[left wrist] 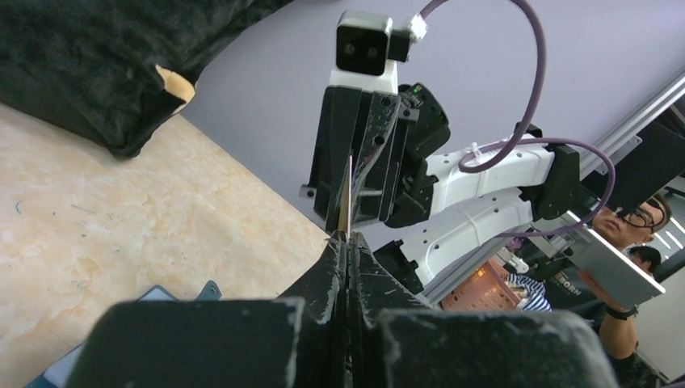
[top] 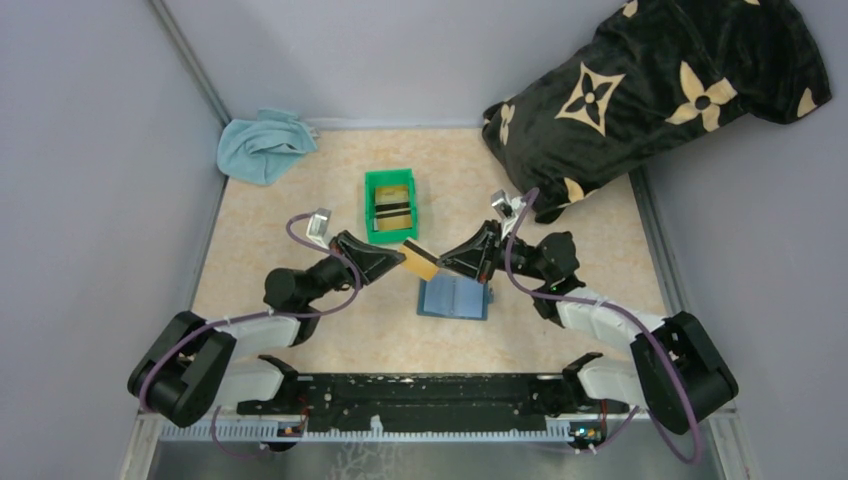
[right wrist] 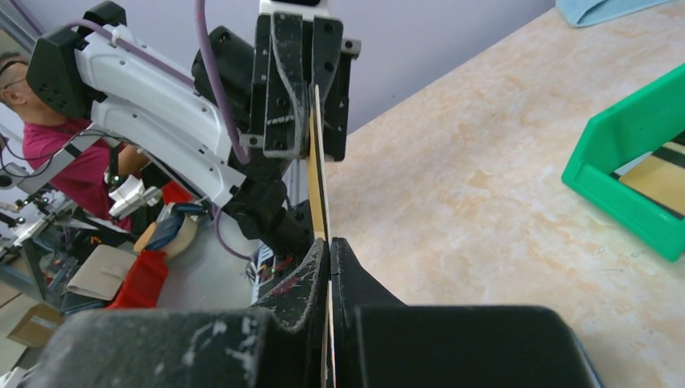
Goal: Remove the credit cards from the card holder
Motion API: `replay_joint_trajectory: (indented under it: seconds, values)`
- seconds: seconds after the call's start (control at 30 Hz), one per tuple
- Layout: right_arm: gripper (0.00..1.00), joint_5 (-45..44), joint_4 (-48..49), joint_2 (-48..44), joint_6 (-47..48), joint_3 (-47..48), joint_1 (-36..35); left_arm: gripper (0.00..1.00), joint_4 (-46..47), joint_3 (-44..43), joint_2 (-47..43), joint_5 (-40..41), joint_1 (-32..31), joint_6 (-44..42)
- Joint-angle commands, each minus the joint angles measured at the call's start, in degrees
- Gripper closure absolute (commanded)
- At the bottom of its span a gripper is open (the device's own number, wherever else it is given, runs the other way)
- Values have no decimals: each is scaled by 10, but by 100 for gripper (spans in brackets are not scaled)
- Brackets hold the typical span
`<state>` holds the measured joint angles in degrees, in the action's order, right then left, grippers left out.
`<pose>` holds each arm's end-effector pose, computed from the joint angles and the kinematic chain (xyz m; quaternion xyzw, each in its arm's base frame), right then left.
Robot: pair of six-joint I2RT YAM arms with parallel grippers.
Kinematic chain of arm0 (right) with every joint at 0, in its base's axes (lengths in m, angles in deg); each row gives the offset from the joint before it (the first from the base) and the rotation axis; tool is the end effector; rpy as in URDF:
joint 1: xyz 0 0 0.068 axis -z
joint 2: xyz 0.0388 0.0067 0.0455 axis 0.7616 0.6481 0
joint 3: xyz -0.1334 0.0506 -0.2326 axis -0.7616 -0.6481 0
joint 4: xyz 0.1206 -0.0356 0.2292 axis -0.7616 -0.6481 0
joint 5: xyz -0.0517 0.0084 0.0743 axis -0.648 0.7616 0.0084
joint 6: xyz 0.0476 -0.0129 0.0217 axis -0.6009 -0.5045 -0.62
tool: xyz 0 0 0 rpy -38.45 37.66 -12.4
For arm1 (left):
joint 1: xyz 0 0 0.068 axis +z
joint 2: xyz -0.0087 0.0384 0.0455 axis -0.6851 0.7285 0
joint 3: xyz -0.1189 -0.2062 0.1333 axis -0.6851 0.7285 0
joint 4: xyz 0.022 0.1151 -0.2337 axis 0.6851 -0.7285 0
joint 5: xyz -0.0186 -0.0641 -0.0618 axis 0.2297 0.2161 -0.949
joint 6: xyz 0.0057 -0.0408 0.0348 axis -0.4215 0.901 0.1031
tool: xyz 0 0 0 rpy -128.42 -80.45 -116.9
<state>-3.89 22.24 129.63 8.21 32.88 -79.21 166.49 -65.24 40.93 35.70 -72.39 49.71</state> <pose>0.1873 0.1366 0.2520 -0.2578 0.5887 0.6256 0.4423 0.1715 -0.1191 0.2398 0.1249 0.5341 -0.6845 0.4802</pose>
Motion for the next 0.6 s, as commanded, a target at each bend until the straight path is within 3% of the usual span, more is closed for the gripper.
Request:
replay_joint_trajectory:
  seconds: [0.0, 0.47, 0.53, 0.57]
  values:
    - [100, 0, -9, 3, 25, 55, 38, 99, 140, 28, -20, 1, 5, -4]
    - [100, 2, -9, 35, 25, 98, 47, 95, 89, 59, -49, -3, 8, -31]
    - [100, 3, -10, 39, 27, 106, 49, 85, 89, 64, -47, -2, 7, -32]
    - [100, 4, -9, 41, 28, 110, 50, 68, 87, 66, -48, 0, 8, -32]
